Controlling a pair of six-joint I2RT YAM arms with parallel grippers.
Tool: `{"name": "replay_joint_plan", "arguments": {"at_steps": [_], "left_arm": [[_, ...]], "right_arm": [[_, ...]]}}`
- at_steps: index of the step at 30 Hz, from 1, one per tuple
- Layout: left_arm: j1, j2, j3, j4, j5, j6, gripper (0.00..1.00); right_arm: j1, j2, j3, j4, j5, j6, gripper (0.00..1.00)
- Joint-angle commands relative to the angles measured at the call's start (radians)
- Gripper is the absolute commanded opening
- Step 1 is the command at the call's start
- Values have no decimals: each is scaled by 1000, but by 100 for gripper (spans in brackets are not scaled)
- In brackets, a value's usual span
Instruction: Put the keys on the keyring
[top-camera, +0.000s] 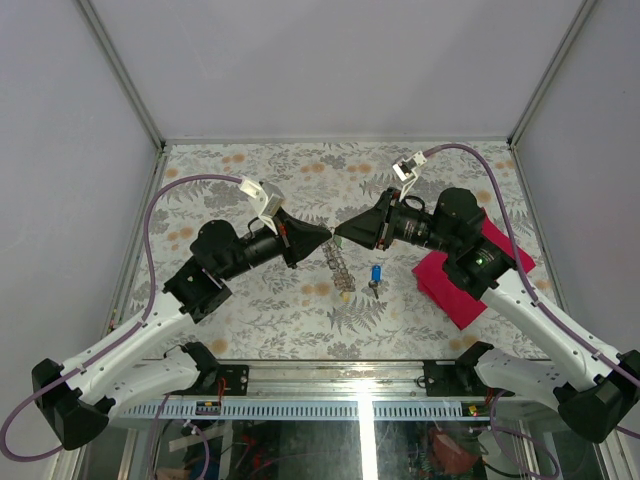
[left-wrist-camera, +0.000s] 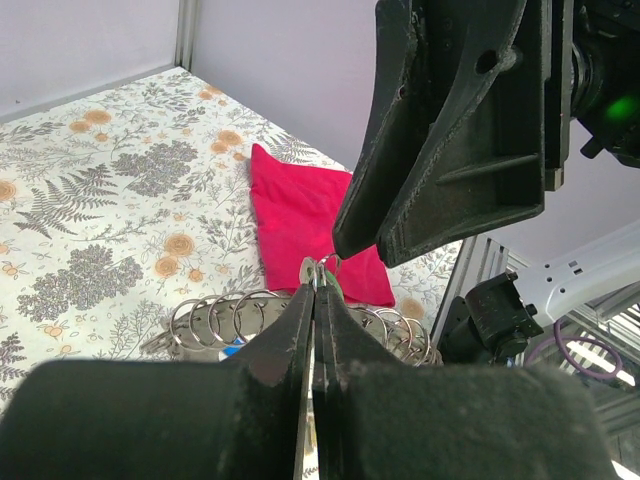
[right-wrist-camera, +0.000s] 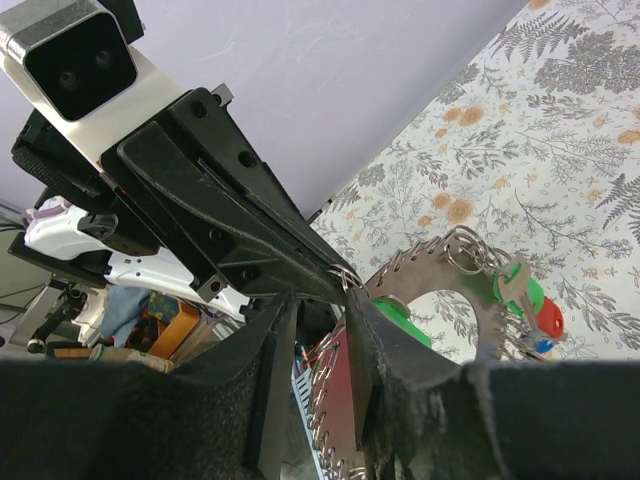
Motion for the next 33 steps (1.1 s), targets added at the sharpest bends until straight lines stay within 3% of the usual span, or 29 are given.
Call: {"name": "replay_joint_plan", "arguments": {"at_steps": [1,33], "left_arm": [[-7,-17,29,78,18,-1,0],[-7,-18,34,60,20,1,0]], "right_arm": [[-2,-12,4,23,28,-22,33],[-2,-7,4,-26,56,-82,36]]}}
